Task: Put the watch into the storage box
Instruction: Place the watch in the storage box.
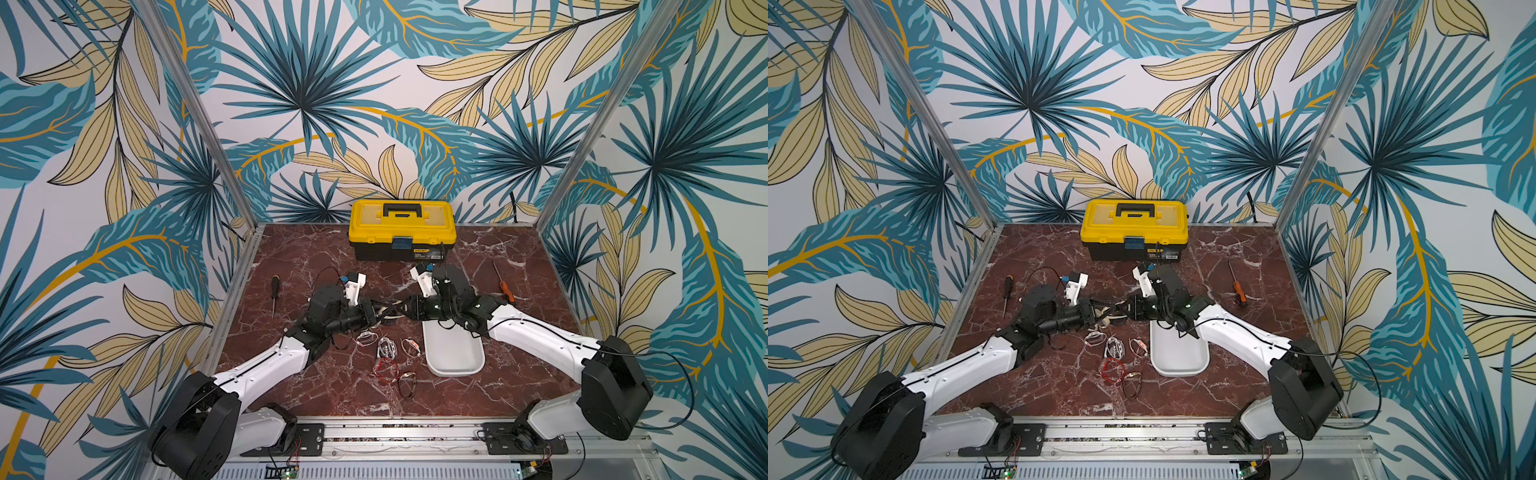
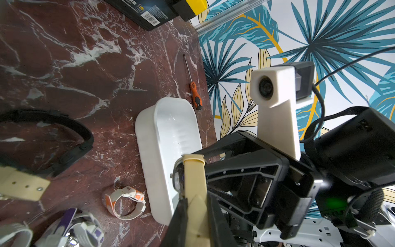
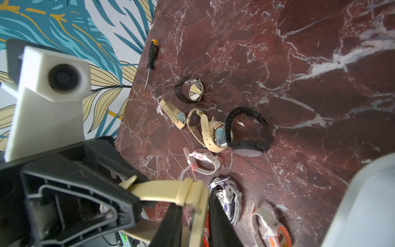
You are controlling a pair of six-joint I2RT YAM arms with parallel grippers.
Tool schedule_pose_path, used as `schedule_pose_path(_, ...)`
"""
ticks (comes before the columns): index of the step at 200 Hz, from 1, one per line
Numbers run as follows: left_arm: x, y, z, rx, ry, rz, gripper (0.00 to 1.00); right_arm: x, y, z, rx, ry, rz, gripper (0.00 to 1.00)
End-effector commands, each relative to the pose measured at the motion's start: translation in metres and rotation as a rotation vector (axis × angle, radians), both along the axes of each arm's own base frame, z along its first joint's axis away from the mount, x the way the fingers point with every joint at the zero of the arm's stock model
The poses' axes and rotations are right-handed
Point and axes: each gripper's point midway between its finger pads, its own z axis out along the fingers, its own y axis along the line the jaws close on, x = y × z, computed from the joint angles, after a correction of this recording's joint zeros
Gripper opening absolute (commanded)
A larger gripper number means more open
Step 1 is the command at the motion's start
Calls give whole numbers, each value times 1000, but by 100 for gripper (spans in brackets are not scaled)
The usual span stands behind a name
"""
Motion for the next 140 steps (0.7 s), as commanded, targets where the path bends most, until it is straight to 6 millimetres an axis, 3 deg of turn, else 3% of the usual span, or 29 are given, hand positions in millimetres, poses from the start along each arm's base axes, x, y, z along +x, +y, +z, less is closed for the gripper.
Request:
schedule_pose_path(1, -5, -2, -1, -11, -28, -17, 11, 2, 5, 14, 22, -27, 9, 20)
schedule_pose_path(33, -5, -1, 3, -22, -42, -15, 22, 1, 4, 19, 18, -30, 9, 12)
schedule_pose_path(44, -6, -3, 7, -37, -52, -27, 39, 2, 1, 20, 10, -31, -3, 8)
schedule_pose_path(73, -5, -3, 18, -49, -64, -29, 99, 3, -7, 11, -57, -4, -34, 4)
schedule_pose_path(99, 4, 15, 19, 63, -57, 48, 100, 6, -37, 3, -217, -8, -114, 4)
schedule_pose_path(140, 11, 83, 24, 397, -87, 291, 100, 5, -122, -19, -635, 17, -257, 5)
